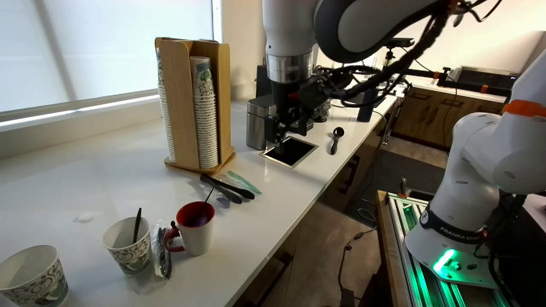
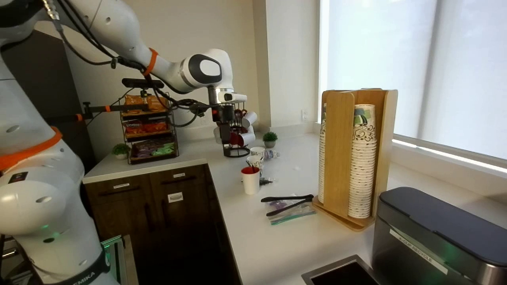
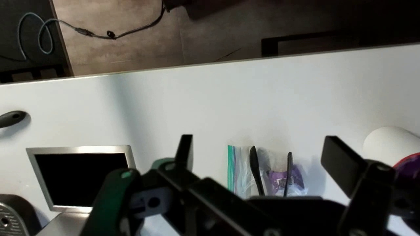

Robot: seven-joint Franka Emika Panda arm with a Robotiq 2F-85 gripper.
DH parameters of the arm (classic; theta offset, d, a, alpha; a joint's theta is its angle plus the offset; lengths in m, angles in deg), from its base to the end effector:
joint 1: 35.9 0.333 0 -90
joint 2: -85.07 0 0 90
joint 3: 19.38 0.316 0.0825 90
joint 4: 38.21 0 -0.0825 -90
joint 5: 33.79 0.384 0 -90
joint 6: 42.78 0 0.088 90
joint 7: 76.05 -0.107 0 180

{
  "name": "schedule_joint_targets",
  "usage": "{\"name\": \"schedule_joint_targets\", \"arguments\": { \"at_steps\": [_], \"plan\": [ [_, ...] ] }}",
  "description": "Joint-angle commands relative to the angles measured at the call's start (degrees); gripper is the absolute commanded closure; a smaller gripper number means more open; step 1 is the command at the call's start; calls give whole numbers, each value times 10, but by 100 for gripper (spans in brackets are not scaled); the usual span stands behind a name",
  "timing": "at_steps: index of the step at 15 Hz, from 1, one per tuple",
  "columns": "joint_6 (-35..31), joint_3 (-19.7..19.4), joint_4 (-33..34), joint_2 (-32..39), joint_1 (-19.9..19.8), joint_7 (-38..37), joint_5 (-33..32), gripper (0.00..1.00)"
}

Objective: Remove the black knife from the mug and put it in the coffee cup on the left then pick up the fork from the counter and put it in the coffee cup.

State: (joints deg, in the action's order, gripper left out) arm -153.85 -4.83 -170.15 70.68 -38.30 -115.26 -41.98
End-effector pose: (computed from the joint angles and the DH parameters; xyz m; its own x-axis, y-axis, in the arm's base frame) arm 0.4476 0.0895 0.4364 0.9122 -0.4093 0.0202 -0.4030 -0.8870 0.2253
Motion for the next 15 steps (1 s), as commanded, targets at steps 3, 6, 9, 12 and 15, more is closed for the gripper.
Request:
{"name": "schedule_joint_targets", "arguments": {
  "at_steps": [3,6,9,12,15],
  "plan": [
    [27,-46,70,71,21,-28,20,0],
    [50,-56,122,120,26,-41,33,0],
    [-3,-64,116,129,31,-99,87,0],
    [-89,-73,109,143,39,-155,106,0],
    [-201,-77,92,161,48,-235,78,0]
  ]
}}
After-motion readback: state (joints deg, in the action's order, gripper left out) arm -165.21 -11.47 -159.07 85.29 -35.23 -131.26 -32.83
